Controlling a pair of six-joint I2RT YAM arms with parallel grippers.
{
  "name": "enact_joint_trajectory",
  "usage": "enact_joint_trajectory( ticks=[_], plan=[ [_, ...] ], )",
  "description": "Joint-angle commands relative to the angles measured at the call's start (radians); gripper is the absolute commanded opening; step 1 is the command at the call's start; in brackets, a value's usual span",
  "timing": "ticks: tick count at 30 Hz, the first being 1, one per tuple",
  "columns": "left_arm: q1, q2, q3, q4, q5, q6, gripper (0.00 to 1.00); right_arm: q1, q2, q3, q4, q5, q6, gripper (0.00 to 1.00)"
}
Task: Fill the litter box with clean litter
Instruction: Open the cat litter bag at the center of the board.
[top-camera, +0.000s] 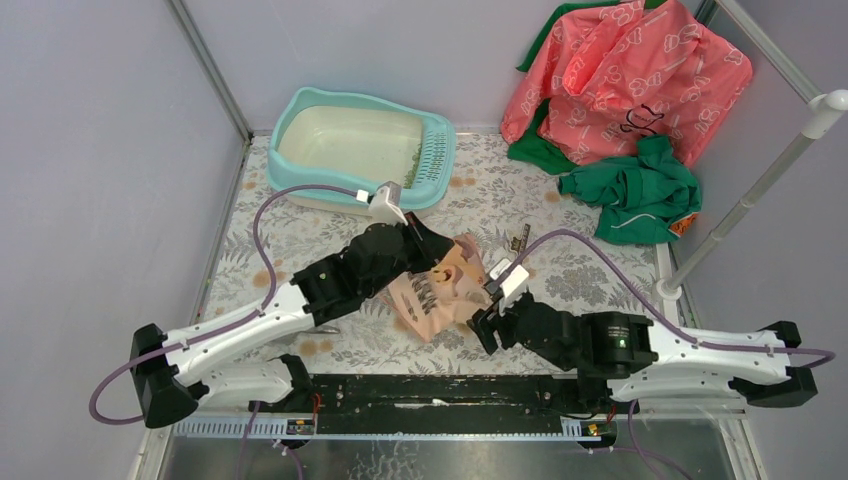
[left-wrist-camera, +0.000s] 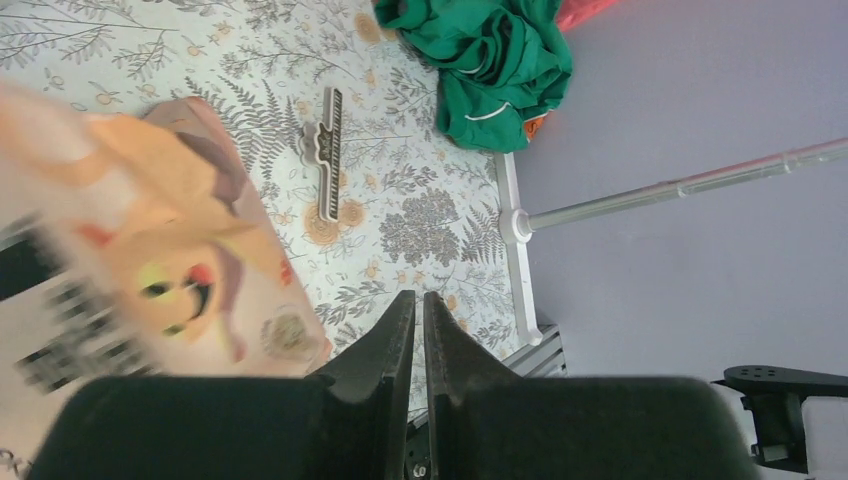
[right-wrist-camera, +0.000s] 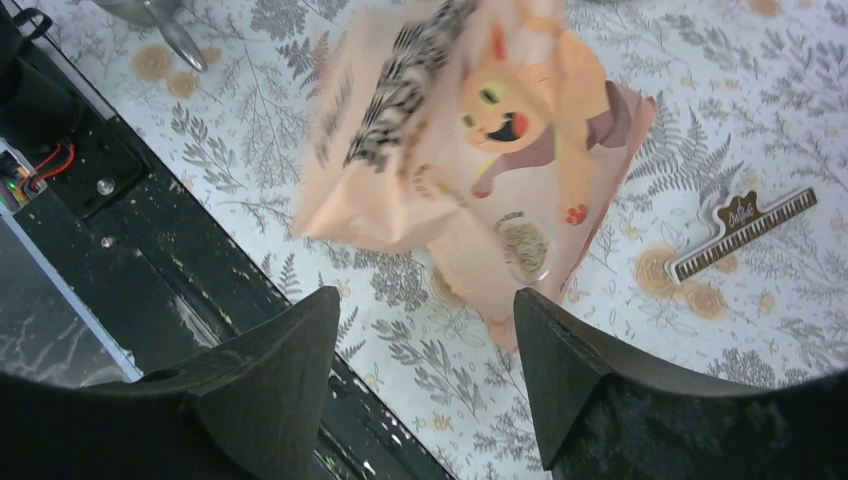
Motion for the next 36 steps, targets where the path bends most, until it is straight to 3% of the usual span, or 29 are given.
enact_joint_trajectory(
  ticks=[1, 10, 18, 24, 30, 36],
  plan=[
    [-0.008, 0.023, 0.051, 0.024, 0.017, 0.025, 0.14, 0.067, 0.091, 0.008, 0.099, 0.182, -0.016, 0.72],
    [0.013, -0.027, 0.047, -0.044, -0.031, 0.042, 0.16, 0.221, 0.277, 0.021, 0.143, 0.37, -0.024, 0.75],
    [0.274, -0.236, -0.045, -0.153, 0.089, 0.058, 0.21, 0.298, 0.514, 0.104, 0.013, 0.497, 0.013, 0.78],
    [0.342, -0.303, -0.097, -0.165, 0.141, 0.06, 0.21, 0.309, 0.663, 0.168, -0.115, 0.645, 0.105, 0.8],
    [0.354, -0.328, -0.133, -0.149, 0.166, 0.054, 0.22, 0.309, 0.664, 0.105, 0.088, 0.609, 0.005, 0.81],
    [0.368, -0.344, -0.143, -0.15, 0.185, 0.058, 0.22, 0.309, 0.697, 0.086, 0.171, 0.623, -0.043, 0.83]
  ],
)
